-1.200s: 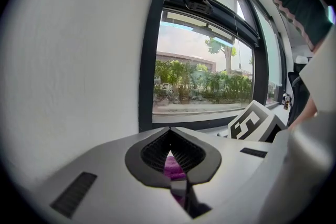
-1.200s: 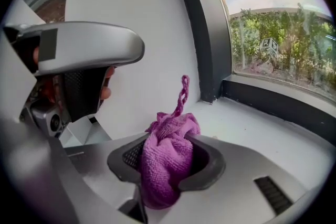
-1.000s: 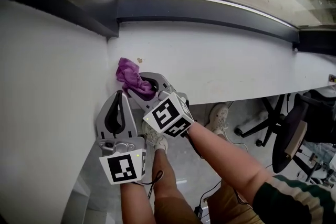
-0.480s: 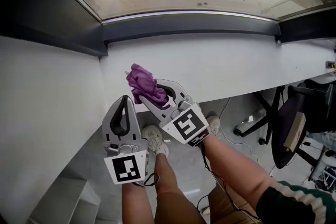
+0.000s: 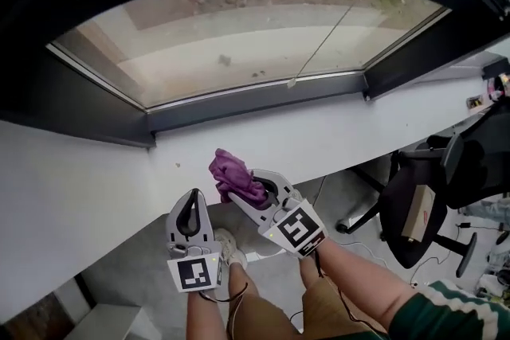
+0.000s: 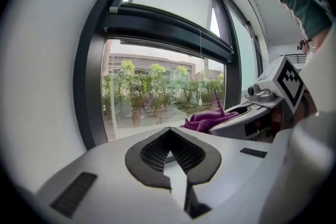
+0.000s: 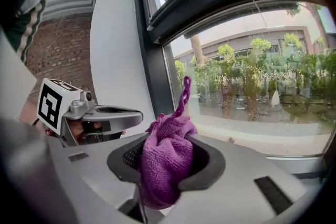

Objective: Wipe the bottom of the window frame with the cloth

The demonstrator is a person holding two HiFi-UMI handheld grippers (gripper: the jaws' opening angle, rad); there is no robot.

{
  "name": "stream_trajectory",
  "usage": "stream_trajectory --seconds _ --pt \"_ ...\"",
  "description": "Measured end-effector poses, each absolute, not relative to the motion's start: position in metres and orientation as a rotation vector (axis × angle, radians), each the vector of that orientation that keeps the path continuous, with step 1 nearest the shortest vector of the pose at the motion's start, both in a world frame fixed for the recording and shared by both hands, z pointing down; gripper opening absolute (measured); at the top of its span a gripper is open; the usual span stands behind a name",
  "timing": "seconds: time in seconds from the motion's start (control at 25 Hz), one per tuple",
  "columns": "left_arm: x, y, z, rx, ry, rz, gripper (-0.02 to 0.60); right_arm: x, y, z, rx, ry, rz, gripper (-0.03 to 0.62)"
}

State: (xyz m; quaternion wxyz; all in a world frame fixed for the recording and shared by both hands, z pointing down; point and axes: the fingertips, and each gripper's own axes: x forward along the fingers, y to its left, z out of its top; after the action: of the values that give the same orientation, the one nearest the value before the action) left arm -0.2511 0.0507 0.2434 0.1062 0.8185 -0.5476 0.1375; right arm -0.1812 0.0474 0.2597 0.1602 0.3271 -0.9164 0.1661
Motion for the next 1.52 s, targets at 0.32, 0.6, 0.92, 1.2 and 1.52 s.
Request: stream_trajectory --seconds 0.32,0.6,0.92,1.2,1.52 --pt "-0.183 0.045 0.140 2.535 -1.478 0.415 0.006 -0.117 0.054 0.163 1.053 -2.641 0.513 0.150" --pt "-0.119 0.041 0.056 2.646 -1.382 0.379 0.006 -0.056 0.045 0.077 1.248 -2.678 0.500 0.152" --pt "-0.101 0.044 -0.031 2.637 -1.465 0.394 0.006 -0.005 0.051 -0.027 1.340 -2.745 0.300 0.152" --pt "-0.086 0.057 -0.103 2.756 -1.463 0.292 0.006 0.016 0.072 -0.115 1.395 -2.828 0.122 0.153" --pt "-0.083 0.074 -0.145 2.846 -1.433 0.191 0.006 0.015 0.105 -0.164 1.404 -2.845 -0.079 0.153"
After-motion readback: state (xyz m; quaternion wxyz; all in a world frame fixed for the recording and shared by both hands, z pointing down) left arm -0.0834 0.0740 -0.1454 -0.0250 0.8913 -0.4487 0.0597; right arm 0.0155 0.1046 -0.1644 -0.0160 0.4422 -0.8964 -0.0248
